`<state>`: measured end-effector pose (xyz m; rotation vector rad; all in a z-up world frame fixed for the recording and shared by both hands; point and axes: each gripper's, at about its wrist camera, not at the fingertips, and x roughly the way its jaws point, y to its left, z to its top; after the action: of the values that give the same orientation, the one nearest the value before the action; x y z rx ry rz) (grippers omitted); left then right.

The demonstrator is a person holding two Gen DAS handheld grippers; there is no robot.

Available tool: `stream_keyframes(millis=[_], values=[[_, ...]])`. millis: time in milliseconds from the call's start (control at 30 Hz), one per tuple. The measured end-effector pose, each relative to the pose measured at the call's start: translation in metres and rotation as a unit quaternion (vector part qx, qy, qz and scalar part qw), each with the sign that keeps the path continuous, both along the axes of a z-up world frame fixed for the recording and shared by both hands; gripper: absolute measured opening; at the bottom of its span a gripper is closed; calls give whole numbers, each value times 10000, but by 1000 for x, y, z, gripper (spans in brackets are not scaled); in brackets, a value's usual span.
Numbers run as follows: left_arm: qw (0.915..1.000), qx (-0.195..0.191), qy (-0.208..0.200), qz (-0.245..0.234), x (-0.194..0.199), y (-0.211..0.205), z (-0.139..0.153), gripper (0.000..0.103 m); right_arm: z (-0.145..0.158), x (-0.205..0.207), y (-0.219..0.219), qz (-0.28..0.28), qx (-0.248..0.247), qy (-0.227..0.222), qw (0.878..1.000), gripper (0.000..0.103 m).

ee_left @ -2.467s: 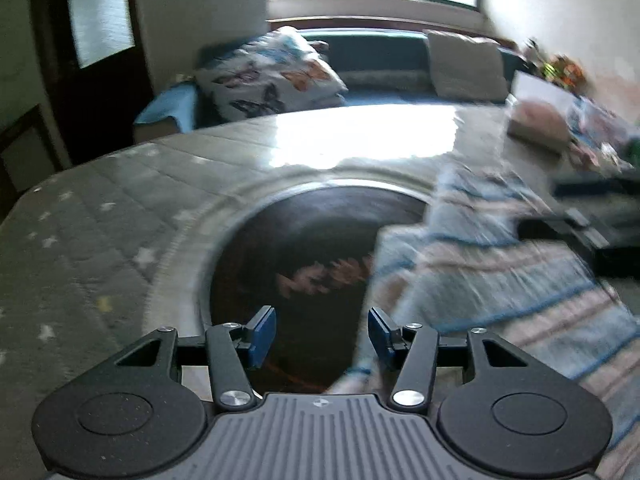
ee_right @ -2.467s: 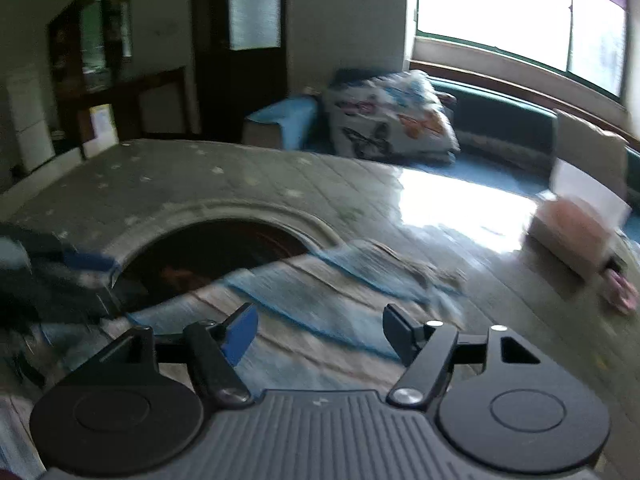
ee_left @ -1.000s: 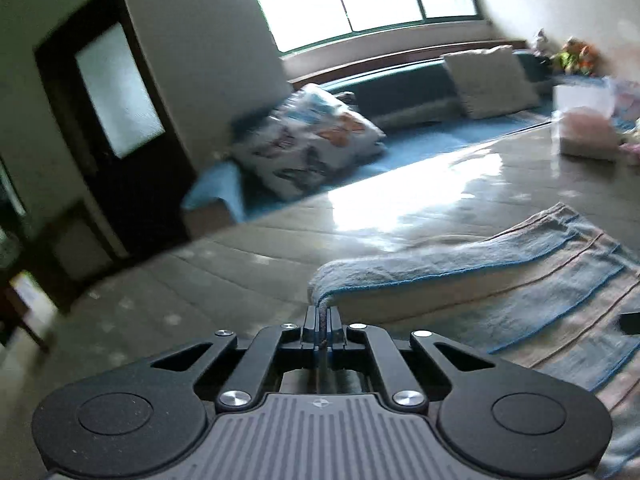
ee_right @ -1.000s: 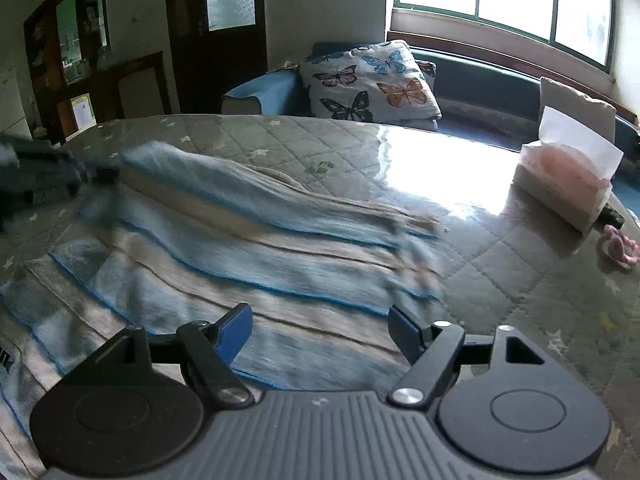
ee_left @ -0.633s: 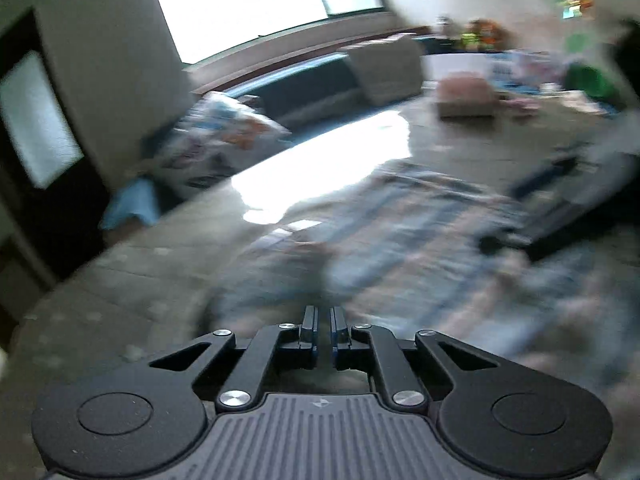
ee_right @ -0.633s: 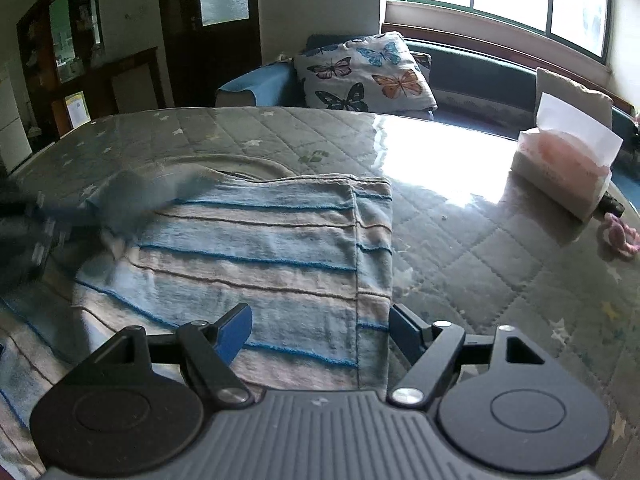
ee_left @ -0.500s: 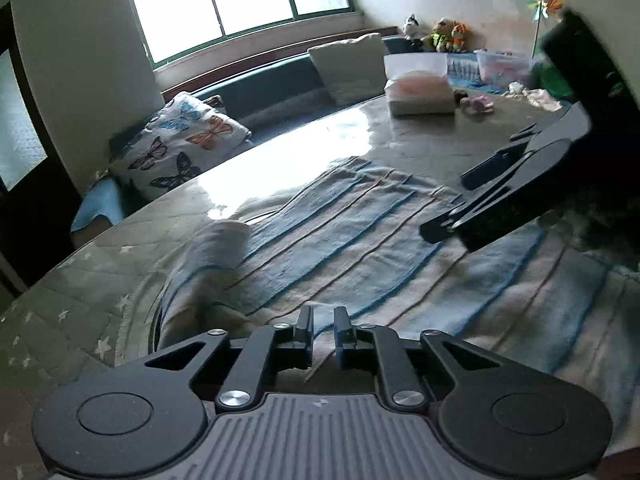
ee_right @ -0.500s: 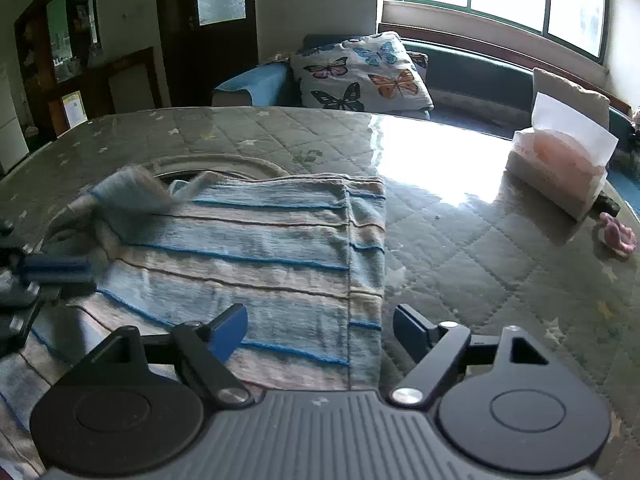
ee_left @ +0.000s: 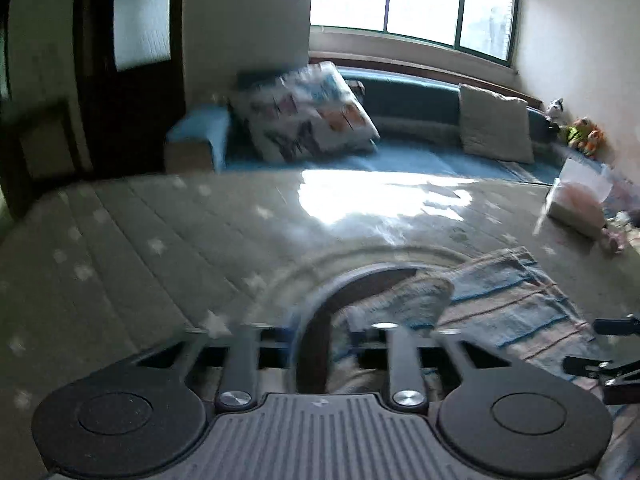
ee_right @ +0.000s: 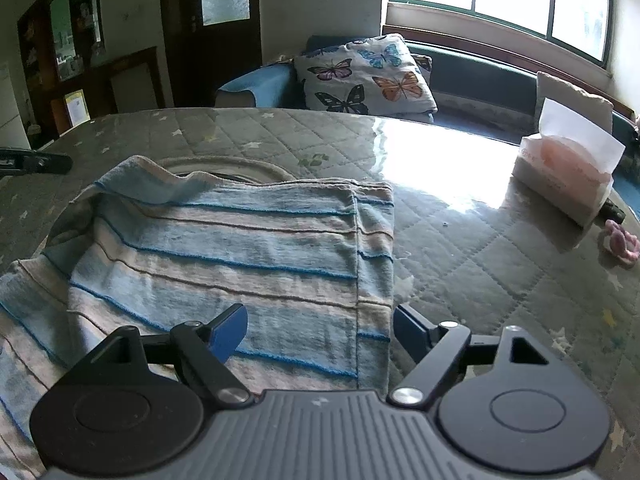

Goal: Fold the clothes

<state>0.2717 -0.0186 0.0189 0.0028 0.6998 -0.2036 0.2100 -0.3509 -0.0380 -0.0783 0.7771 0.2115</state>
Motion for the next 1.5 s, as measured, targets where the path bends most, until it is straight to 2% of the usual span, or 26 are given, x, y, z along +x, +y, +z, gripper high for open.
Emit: stream_keyframes(millis=[100,133,233,333,433,533,667,833,900,1000,1233,1333,1367,1400,1500], values=[[9998,12,64,-185,3,-7,-9,50,-3,4,1,-10,-5,24,10000,82],[9995,-11,118,-304,3,-10,-12,57,-3,5,1,-11,-11,31,10000,82],[9992,28,174,-351,0,-15,-19,57,-3,8,0,-12,-25,19,10000,82],[9987,-176,329,-357,7,-14,-25,57,-1,12,-1,-30,-15,-34,10000,82],[9965,-347,493,-584,12,-14,-31,56,2,17,-4,-59,-8,-93,9999,82],[9954,-473,527,-646,11,-12,-32,23,5,22,-7,-69,23,-152,9999,82],[9980,-400,221,-442,4,-3,-17,10,9,31,-14,-114,121,-152,9997,82],[9996,-91,-212,144,6,24,-1,6,7,49,-20,-166,168,-95,9997,78],[9993,-14,-220,296,10,35,0,5,5,56,-19,-175,137,-94,9997,70],[9991,107,-162,386,16,43,-4,5,1,72,-18,-217,123,-53,9997,67],[9994,252,-172,189,31,43,-4,6,-8,101,-17,-295,144,-36,9995,54],[9991,336,-201,150,35,41,-5,6,-7,107,-12,-246,202,-56,9995,36],[9991,348,-206,141,36,41,-5,6,-7,109,-11,-206,260,-53,9994,19],[9990,358,-212,138,38,42,-5,6,-6,110,-10,-168,304,-42,9994,7],[9987,399,-282,154,43,43,-2,6,-1,111,-1,-118,125,-242,9996,5]])
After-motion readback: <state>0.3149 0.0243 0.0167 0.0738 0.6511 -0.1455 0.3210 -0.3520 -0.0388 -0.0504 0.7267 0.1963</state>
